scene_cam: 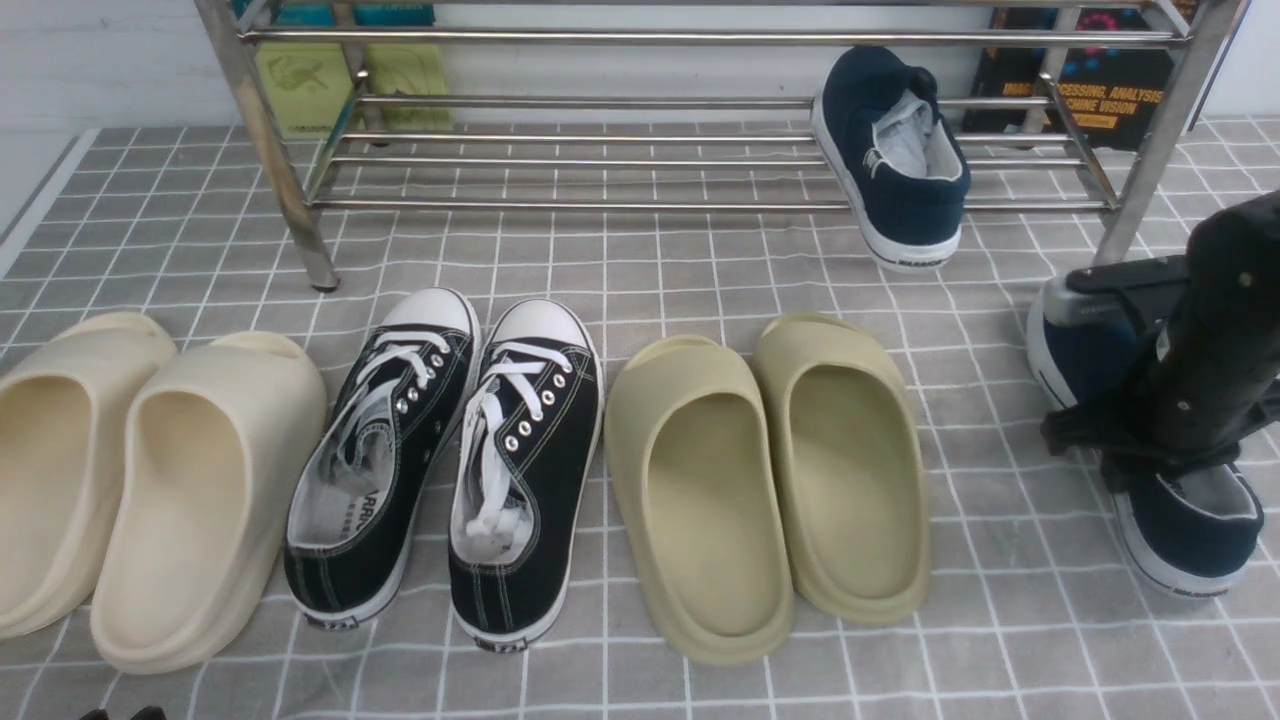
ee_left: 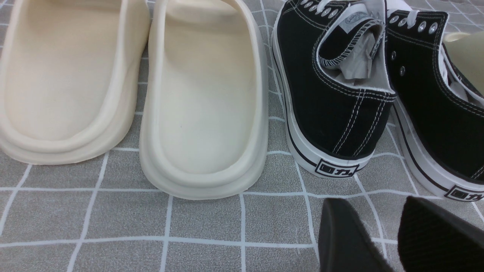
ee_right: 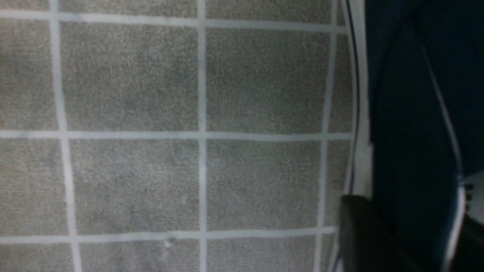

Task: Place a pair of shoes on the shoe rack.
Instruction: Use the right arm to grab the shoe closest to it, then use the right arm to put a shoe into the shoe rack

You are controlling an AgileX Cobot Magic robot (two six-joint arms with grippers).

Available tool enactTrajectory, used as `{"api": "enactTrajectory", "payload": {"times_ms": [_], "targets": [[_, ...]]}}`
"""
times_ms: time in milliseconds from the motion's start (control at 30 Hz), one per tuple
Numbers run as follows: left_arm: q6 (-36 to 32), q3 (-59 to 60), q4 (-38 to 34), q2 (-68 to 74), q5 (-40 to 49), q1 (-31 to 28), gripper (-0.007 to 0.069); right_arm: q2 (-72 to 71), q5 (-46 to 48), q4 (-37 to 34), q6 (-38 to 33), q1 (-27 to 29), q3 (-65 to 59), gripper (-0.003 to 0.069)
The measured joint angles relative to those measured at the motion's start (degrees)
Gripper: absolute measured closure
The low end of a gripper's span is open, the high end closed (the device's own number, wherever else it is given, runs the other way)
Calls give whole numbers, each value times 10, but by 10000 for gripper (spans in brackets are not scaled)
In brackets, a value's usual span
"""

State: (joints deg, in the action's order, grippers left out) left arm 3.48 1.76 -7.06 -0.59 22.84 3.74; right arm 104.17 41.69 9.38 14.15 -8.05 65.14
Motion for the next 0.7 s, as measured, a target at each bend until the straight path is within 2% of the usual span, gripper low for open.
{"api": "enactTrajectory", "payload": {"times_ms": [33,67,167,300,400,700], "targets": [[0,0,0,0,0,0,386,-3,9,2,0,-2,3,589],[0,0,0,0,0,0,386,-8,21,7,0,-4,5,624],[0,0,0,0,0,0,386,-25,50,12,-3,-6,14,631],[0,0,0,0,0,0,386,-61,121,-21,-15,-17,77,630],[0,0,0,0,0,0,386,-58,139,-43,-34,-17,131,630],[0,0,0,0,0,0,386,74,145,-50,-50,-11,334,630]]}}
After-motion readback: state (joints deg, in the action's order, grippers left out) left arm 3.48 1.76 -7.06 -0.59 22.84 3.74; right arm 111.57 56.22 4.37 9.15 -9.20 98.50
